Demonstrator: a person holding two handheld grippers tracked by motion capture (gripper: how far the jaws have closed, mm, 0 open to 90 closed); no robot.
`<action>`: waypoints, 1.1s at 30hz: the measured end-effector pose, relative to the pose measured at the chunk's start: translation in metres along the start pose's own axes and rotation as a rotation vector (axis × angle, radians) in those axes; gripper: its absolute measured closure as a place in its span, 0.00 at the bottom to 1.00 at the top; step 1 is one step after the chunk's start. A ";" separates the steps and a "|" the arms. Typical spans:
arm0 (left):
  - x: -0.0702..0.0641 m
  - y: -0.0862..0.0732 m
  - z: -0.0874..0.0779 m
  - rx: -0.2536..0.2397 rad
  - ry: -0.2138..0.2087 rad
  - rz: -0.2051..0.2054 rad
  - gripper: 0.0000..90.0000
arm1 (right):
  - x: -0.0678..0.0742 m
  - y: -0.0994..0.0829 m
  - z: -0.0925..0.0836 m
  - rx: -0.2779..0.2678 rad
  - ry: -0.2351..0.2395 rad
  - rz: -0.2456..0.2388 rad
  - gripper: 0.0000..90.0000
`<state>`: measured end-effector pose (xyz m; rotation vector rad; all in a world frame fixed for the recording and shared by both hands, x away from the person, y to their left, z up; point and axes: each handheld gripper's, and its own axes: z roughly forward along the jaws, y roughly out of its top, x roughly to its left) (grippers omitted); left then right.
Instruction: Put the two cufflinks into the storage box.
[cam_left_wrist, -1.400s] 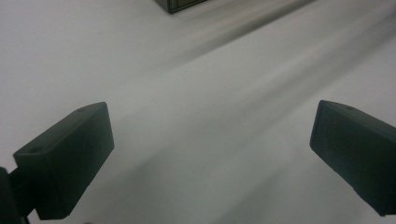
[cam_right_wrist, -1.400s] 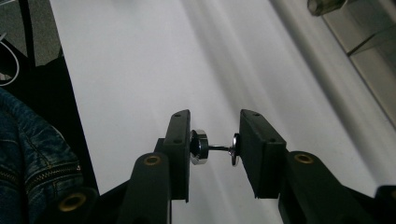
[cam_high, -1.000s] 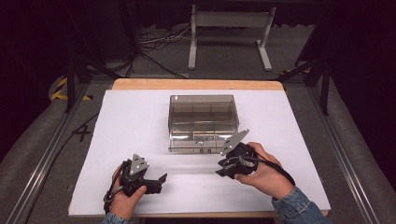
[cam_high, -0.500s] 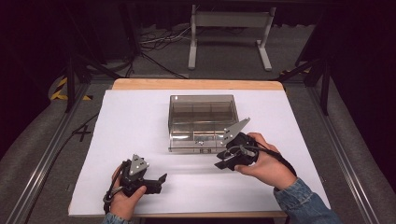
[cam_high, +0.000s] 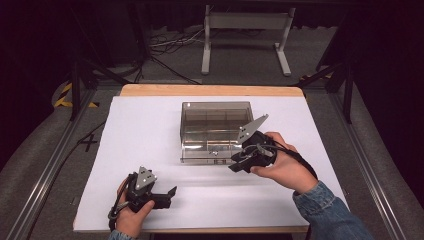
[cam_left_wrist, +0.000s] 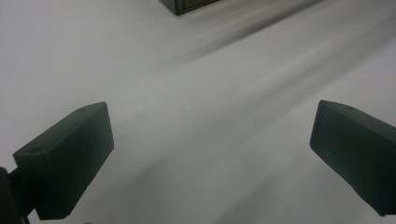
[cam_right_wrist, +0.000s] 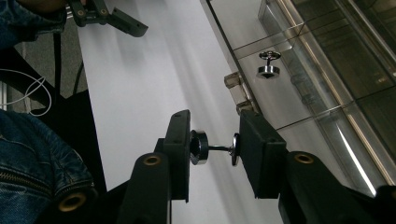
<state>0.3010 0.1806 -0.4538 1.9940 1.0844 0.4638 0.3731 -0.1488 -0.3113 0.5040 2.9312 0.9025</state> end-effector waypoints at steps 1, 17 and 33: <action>0.000 0.000 0.000 -0.001 0.000 -0.001 0.00 | -0.001 0.001 0.000 0.000 0.001 -0.001 0.73; 0.001 -0.001 -0.001 -0.006 0.004 -0.004 0.00 | -0.014 0.023 -0.005 0.000 -0.018 0.001 0.72; 0.001 0.001 0.001 -0.008 -0.003 0.000 0.00 | -0.032 0.038 0.001 0.009 -0.054 0.025 0.72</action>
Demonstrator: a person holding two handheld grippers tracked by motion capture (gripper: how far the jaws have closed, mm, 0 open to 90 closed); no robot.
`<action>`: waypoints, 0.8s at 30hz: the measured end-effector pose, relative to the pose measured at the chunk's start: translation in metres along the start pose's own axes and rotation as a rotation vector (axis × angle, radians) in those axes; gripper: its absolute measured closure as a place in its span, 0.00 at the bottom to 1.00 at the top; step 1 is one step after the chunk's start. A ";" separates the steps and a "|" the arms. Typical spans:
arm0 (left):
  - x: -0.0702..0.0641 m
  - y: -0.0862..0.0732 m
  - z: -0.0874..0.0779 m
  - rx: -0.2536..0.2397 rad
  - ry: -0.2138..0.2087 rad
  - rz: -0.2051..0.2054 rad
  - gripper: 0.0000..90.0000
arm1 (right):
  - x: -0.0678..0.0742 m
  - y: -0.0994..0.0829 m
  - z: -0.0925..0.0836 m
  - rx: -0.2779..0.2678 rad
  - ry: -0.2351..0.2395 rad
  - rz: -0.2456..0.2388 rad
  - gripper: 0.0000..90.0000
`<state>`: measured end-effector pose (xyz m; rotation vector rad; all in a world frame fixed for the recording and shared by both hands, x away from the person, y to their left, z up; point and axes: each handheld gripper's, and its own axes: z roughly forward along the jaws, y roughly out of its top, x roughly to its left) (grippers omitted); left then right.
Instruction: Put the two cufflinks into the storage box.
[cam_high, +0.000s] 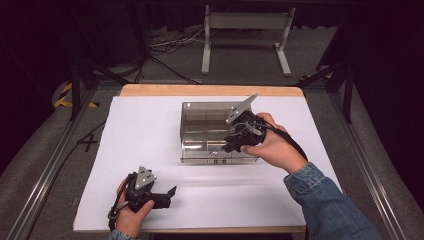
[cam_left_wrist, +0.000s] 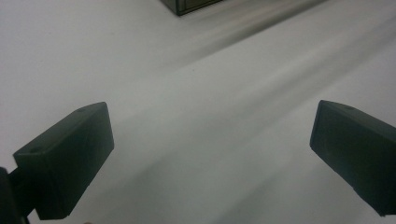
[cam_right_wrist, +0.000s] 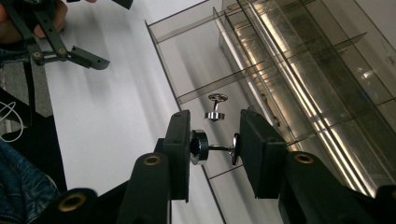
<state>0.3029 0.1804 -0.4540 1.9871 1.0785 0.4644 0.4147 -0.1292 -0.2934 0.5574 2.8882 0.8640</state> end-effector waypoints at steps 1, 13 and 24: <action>0.000 0.000 0.000 0.000 -0.001 0.001 0.00 | -0.001 0.000 0.000 -0.002 -0.004 0.002 0.72; -0.001 0.003 0.004 0.002 -0.010 0.005 0.00 | -0.011 0.003 0.006 -0.002 -0.041 0.050 0.72; -0.002 0.006 0.007 0.002 -0.017 0.011 0.00 | -0.015 0.005 0.018 0.038 -0.055 0.066 0.72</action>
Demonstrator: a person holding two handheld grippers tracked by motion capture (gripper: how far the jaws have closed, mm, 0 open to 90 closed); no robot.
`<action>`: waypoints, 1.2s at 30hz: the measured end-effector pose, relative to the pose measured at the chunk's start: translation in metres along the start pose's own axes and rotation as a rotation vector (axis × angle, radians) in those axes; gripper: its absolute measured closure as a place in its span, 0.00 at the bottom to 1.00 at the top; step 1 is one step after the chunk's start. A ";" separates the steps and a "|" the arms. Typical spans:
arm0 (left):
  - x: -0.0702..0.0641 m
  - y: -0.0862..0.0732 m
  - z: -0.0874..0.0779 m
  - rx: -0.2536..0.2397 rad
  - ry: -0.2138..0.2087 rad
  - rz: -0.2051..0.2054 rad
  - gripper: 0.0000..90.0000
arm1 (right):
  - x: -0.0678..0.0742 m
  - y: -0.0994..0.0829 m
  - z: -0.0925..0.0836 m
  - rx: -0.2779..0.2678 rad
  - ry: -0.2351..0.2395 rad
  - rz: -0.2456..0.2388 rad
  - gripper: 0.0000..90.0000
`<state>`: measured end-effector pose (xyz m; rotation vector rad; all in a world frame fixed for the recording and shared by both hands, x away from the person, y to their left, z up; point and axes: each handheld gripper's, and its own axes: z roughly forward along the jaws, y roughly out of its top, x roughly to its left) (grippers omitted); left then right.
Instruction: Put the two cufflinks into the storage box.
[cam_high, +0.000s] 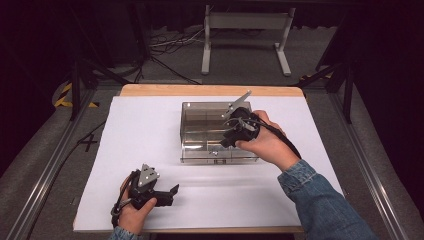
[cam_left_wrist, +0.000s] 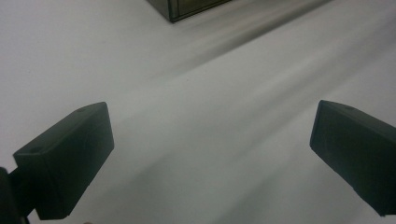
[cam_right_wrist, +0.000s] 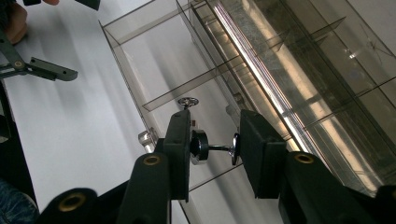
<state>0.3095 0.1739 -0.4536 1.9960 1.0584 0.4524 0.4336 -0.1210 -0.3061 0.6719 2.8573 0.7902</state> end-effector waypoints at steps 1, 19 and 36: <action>0.000 0.000 0.000 0.000 0.000 0.000 0.00 | 0.000 0.000 0.000 0.000 0.000 0.000 0.72; 0.000 0.000 0.000 0.001 0.000 0.001 0.00 | 0.001 -0.003 0.022 0.050 0.018 -0.004 0.72; 0.000 0.000 -0.001 0.005 0.002 0.004 0.00 | 0.000 -0.006 0.033 0.098 0.025 -0.005 0.72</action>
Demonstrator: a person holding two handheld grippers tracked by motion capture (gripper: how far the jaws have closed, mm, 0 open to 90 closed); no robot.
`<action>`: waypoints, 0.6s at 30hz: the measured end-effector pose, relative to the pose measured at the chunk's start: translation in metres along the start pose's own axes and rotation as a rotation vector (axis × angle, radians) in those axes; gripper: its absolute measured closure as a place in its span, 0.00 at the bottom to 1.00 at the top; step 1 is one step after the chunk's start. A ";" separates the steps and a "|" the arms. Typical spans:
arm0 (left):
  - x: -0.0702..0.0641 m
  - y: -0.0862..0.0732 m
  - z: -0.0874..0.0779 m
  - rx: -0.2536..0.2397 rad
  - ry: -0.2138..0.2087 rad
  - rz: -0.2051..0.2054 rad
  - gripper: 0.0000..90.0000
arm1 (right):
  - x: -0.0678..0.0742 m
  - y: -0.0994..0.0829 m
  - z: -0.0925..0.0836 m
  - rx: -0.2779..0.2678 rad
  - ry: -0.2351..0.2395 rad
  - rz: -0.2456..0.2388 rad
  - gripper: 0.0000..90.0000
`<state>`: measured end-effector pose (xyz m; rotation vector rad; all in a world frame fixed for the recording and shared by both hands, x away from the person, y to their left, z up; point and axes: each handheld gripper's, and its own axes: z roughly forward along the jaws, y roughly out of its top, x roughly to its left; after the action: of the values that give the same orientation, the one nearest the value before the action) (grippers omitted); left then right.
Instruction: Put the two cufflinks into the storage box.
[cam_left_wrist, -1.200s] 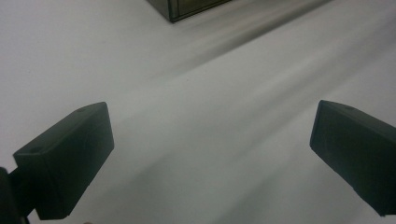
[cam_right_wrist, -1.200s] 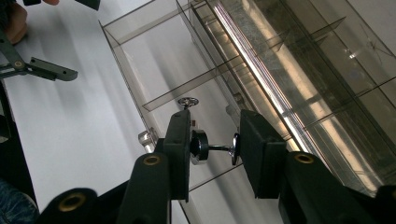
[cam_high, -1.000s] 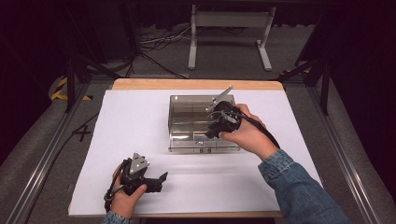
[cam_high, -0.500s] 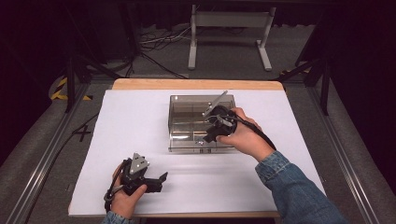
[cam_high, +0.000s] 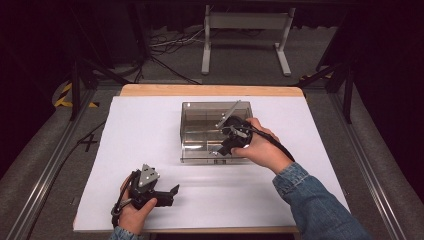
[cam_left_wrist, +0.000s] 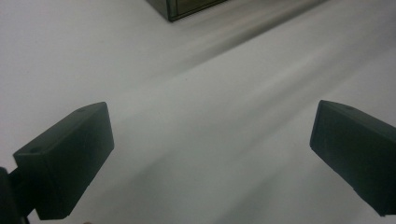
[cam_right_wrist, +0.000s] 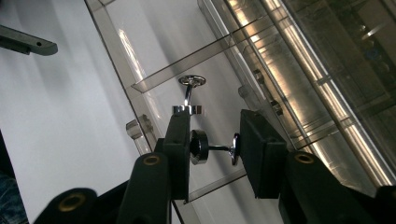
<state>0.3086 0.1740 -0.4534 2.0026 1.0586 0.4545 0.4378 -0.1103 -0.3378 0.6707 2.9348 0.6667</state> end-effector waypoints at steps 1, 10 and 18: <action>0.000 0.000 0.000 0.000 0.001 0.001 0.00 | 0.000 0.000 0.001 0.002 -0.001 -0.002 0.72; 0.000 0.000 -0.001 0.003 -0.005 -0.001 0.00 | 0.000 -0.001 0.003 0.014 -0.003 0.000 0.72; 0.000 0.000 0.000 -0.004 -0.002 -0.002 0.00 | 0.000 -0.002 0.005 0.019 -0.004 0.001 0.72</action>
<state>0.3083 0.1739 -0.4536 1.9985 1.0572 0.4530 0.4374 -0.1099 -0.3432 0.6738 2.9414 0.6371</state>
